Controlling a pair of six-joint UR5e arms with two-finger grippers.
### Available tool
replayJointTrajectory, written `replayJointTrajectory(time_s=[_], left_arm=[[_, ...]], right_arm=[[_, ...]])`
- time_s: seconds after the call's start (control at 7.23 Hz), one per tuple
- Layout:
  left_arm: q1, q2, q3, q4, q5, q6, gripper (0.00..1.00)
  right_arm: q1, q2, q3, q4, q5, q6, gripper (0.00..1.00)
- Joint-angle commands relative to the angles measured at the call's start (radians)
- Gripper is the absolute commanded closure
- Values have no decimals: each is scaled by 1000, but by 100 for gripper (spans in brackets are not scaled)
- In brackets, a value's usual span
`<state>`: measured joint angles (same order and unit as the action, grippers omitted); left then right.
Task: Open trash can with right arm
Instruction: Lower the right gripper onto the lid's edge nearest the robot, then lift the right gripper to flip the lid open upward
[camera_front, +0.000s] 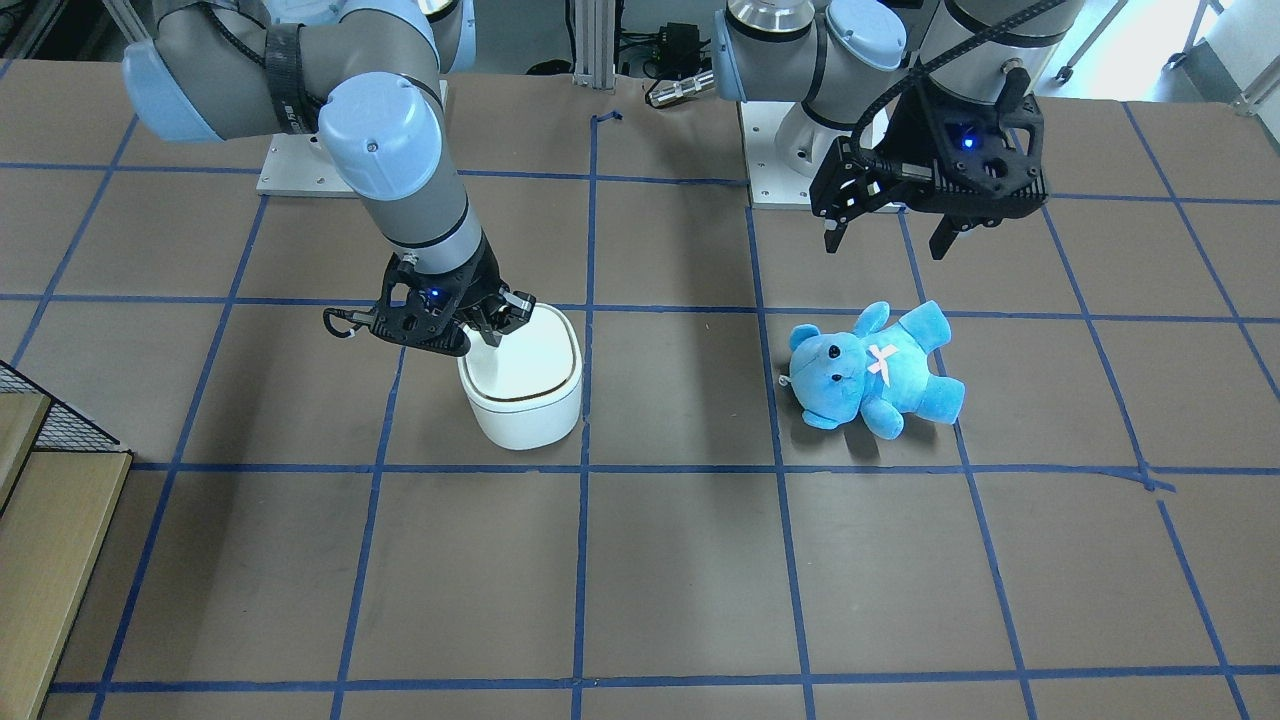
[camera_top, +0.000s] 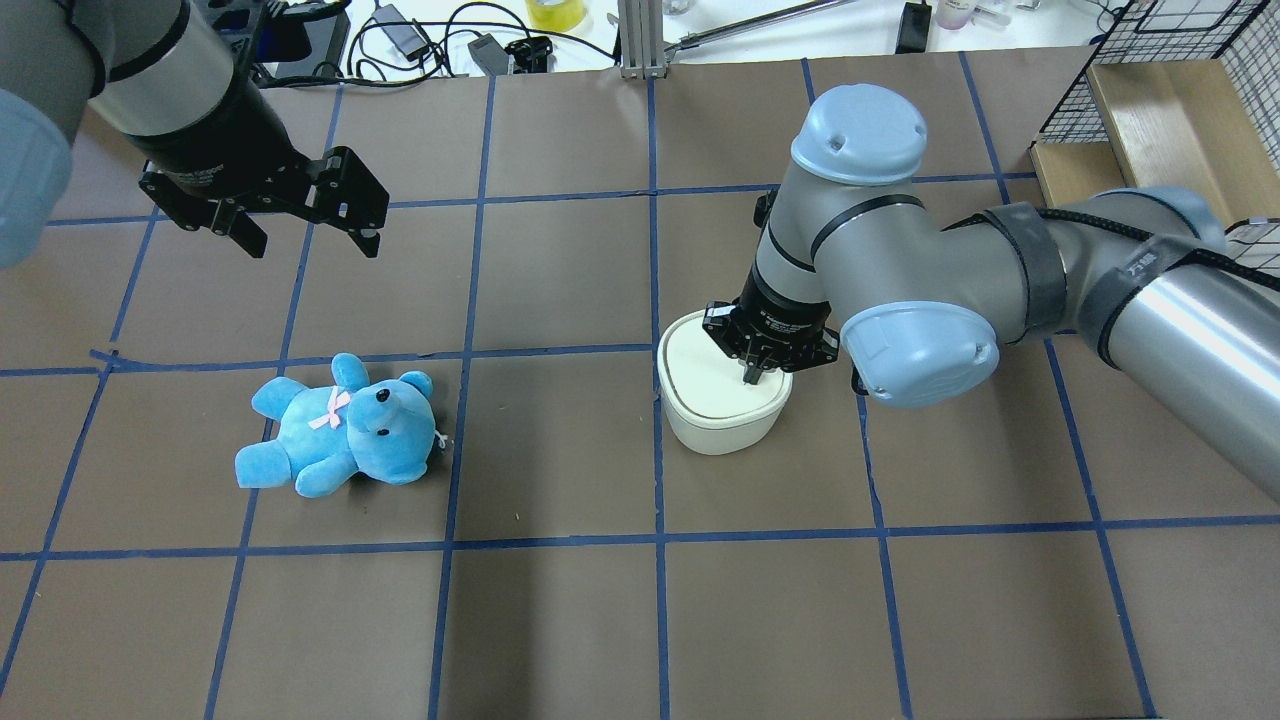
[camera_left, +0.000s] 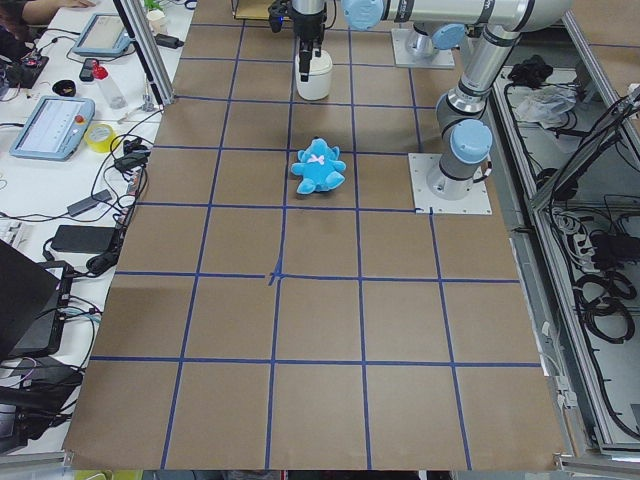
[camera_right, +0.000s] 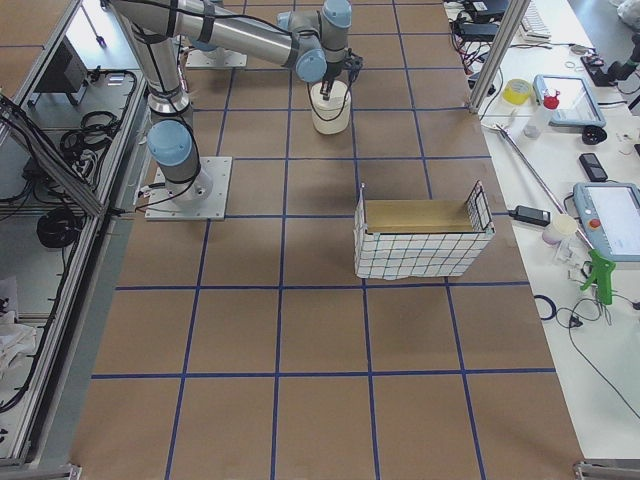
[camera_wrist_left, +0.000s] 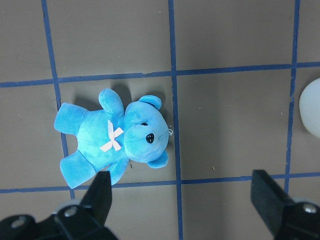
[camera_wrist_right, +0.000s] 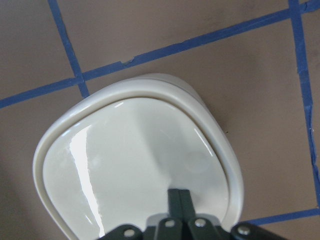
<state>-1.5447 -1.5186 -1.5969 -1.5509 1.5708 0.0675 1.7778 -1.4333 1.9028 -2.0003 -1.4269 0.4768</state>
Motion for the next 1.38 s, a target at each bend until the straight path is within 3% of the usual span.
replayJointTrajectory(time_s=[0.0,0.14,0.83,1.11,1.24], left_arm=[[0,0,0,0,0,0,0],[0,2,0,0,0,0,0],[0,0,0,0,0,0,0],[0,0,0,0,0,0,0],[0,0,0,0,0,0,0]], right_arm=[[-1,-12,-17,-3,5,2,100],[-1,-13,-49,29,9,0,100],[-6,-29,-319,403,40,-15,100],[-32,-26,-375,437,17,-158,100],[-59,-27,-395,451,-18,-231,84]])
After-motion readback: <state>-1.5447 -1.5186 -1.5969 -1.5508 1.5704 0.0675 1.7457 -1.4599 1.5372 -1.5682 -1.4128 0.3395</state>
